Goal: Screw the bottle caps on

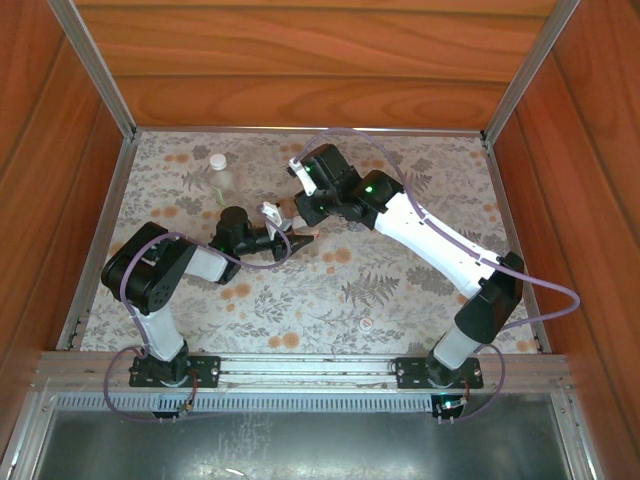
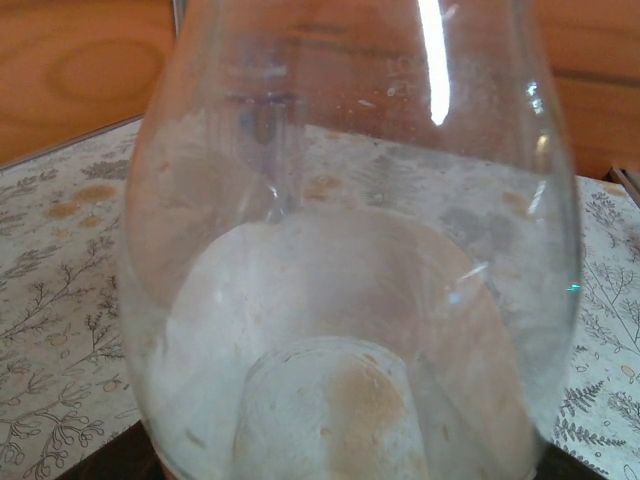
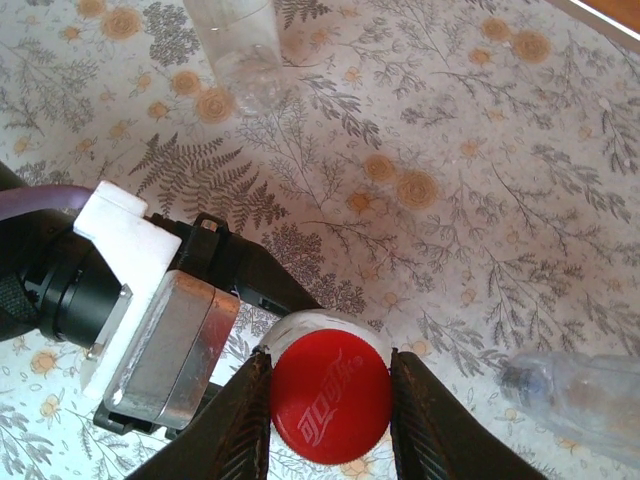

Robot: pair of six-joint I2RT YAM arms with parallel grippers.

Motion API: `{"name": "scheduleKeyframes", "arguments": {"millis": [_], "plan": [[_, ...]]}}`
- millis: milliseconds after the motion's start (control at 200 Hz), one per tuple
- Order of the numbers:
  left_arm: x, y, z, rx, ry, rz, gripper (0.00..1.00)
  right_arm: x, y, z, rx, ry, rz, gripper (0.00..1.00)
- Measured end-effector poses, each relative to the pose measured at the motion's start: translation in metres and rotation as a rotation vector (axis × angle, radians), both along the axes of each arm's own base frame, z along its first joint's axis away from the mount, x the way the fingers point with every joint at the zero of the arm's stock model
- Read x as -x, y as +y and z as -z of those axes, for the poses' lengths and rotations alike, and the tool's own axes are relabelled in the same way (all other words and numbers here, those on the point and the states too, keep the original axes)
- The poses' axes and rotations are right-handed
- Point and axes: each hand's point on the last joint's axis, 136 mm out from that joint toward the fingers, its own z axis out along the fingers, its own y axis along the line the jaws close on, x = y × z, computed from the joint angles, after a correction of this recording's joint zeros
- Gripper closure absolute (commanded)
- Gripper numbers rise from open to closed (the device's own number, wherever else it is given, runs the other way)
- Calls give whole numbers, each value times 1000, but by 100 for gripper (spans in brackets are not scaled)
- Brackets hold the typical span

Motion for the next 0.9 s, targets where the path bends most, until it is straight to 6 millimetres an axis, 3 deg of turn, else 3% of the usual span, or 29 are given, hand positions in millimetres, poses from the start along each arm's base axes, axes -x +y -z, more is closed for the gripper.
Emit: {"name": "scheduleKeyframes", "arguments": {"millis": [560,905], "plan": [[-6,-3,0,0,4,-14,52,-5,-5,1,-41,-81,406,68],[-6,-3,0,1,5,-15,52,-5,-8,2,-17,-100,416,59]]}}
